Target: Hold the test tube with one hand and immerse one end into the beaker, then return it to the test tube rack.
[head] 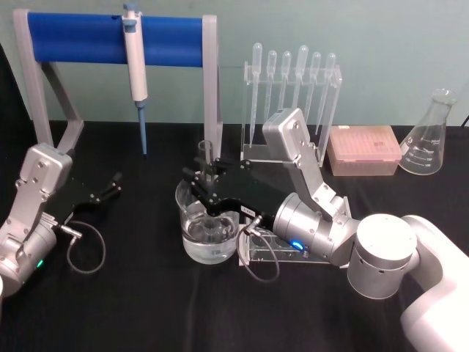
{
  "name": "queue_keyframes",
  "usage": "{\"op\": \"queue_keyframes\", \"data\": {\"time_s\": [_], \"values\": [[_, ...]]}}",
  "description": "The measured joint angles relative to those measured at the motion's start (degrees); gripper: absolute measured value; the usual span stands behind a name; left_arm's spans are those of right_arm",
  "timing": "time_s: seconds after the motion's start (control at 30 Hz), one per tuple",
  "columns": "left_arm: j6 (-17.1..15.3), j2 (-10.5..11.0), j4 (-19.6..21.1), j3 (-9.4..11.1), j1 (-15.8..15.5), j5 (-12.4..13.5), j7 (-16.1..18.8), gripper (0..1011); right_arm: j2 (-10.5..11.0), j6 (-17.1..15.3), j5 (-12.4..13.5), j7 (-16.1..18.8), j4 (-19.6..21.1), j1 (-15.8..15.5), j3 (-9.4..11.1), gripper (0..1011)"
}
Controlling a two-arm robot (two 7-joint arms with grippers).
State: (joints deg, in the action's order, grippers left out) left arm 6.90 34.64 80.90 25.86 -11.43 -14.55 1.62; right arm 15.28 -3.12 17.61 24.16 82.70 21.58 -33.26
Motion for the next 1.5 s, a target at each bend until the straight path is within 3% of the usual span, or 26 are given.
{"op": "queue_keyframes", "data": {"time_s": [1.5], "values": [[0.0, 0.0, 0.0, 0.0, 0.0, 0.0, 0.0, 1000, 0.0, 0.0, 0.0, 0.0, 0.0, 0.0, 0.0, 233]]}}
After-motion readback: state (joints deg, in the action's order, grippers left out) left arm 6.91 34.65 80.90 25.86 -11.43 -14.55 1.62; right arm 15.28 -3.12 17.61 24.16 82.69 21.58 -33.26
